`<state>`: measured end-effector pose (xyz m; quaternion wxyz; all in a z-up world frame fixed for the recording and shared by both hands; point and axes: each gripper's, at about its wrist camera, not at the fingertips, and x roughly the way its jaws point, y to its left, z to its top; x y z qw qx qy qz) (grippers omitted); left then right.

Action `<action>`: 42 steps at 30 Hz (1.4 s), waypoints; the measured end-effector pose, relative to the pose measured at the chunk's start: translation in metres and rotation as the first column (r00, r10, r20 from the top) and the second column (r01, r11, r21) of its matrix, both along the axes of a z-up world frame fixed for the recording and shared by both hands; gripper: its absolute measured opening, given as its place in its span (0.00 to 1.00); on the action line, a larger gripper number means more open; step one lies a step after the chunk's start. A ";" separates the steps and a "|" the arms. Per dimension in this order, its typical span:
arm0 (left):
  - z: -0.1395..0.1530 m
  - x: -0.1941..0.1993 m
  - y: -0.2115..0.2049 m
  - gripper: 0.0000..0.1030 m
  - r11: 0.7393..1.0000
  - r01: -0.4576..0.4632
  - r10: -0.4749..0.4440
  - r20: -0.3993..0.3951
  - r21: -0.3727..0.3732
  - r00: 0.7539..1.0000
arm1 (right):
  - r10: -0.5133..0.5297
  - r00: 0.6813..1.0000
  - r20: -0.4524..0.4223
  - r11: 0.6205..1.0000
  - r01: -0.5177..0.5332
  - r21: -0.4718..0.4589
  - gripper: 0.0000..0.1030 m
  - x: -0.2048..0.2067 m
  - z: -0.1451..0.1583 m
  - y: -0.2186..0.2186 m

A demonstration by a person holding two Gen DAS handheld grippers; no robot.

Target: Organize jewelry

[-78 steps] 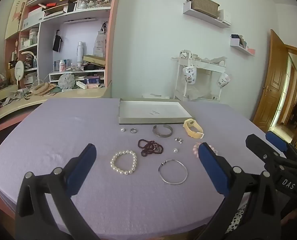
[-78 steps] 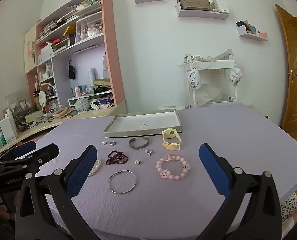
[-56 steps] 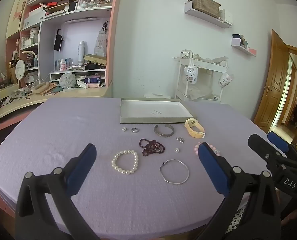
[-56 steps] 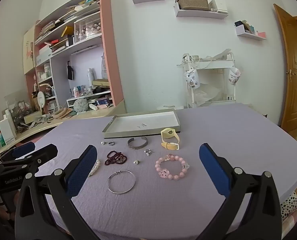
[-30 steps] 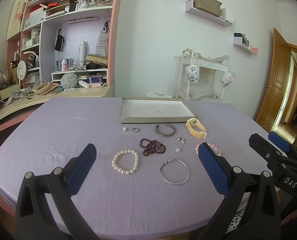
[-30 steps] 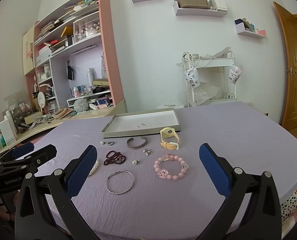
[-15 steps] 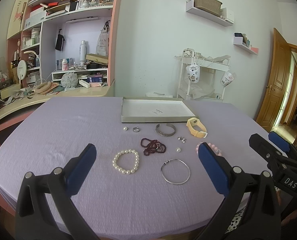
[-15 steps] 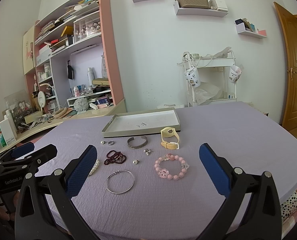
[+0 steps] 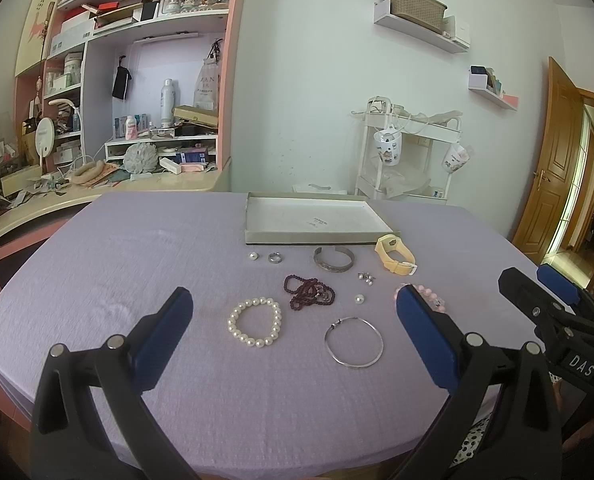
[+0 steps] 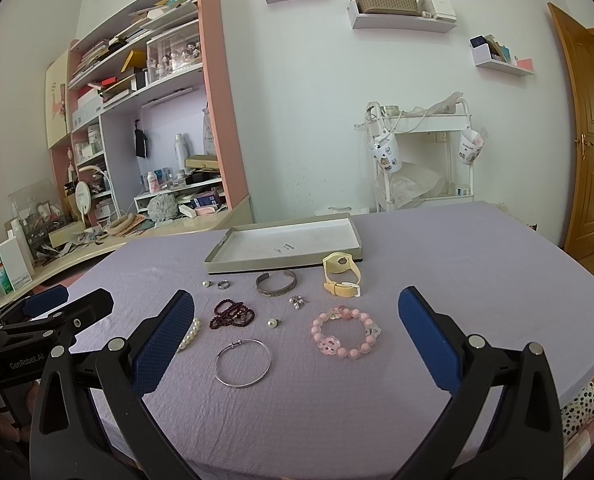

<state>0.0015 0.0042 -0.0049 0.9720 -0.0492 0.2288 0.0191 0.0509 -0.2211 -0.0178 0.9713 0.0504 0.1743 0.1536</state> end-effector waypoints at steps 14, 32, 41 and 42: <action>-0.008 0.000 0.004 0.98 1.000 0.000 0.000 -0.013 -0.007 1.000 | -0.006 1.000 -0.013 1.000 0.006 0.006 0.99 0.004 -0.013 0.007; -0.026 0.038 0.047 0.98 0.996 -0.066 0.060 -0.104 -0.059 0.993 | -0.129 0.977 -0.167 0.991 0.123 -0.050 0.92 0.080 -0.056 -0.004; -0.039 0.066 0.053 0.98 0.998 -0.051 0.044 -0.150 -0.040 0.988 | -0.158 0.950 -0.270 0.986 0.140 -0.086 0.70 0.107 -0.075 -0.014; -0.040 0.068 0.053 0.98 0.998 -0.051 0.045 -0.153 -0.037 0.987 | -0.160 0.947 -0.280 0.986 0.141 -0.090 0.69 0.111 -0.075 -0.015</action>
